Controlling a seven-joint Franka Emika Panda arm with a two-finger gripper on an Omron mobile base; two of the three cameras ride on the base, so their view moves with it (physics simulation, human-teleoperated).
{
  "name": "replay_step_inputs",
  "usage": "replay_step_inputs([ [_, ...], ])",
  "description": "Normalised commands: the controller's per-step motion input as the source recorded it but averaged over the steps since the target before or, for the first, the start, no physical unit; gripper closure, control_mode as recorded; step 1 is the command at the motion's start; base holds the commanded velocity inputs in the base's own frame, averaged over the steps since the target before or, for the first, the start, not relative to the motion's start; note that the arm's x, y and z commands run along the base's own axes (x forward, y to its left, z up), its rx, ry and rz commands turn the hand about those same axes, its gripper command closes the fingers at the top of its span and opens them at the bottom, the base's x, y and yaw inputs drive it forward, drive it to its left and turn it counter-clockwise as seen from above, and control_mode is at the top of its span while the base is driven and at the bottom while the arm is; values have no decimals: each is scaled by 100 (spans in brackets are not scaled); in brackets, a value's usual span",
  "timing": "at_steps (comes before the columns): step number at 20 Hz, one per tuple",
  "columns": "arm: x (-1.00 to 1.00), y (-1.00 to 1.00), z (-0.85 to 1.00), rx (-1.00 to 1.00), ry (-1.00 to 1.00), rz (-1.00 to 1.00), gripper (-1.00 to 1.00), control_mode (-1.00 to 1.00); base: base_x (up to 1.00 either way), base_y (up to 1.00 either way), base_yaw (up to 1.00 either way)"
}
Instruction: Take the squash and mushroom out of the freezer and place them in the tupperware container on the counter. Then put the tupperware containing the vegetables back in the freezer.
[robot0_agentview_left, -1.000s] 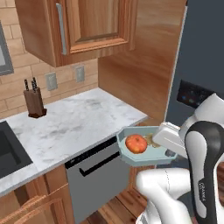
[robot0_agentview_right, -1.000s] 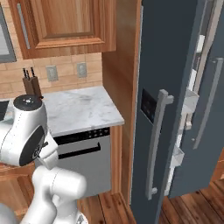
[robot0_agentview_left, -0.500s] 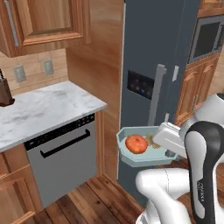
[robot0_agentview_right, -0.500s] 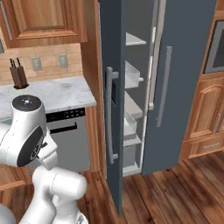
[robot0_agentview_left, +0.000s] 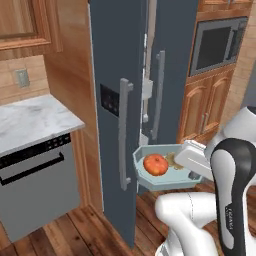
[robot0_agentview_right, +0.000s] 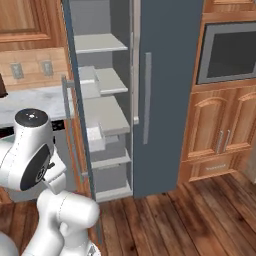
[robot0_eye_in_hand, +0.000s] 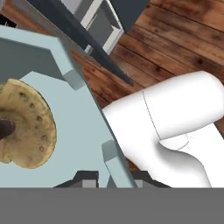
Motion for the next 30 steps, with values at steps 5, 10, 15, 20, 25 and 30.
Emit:
replay_step_inputs([
  [5,0,0,0,0,0,0,100,100,-20,-100,12],
  [10,0,0,0,0,0,0,100,100,19,-100,8],
  [15,0,0,0,0,0,0,100,100,90,-78,2],
  [20,0,0,0,0,0,0,100,100,98,-51,13],
  [25,0,0,0,0,0,0,100,100,91,-3,25],
  [30,0,0,0,0,0,0,100,100,64,1,26],
])
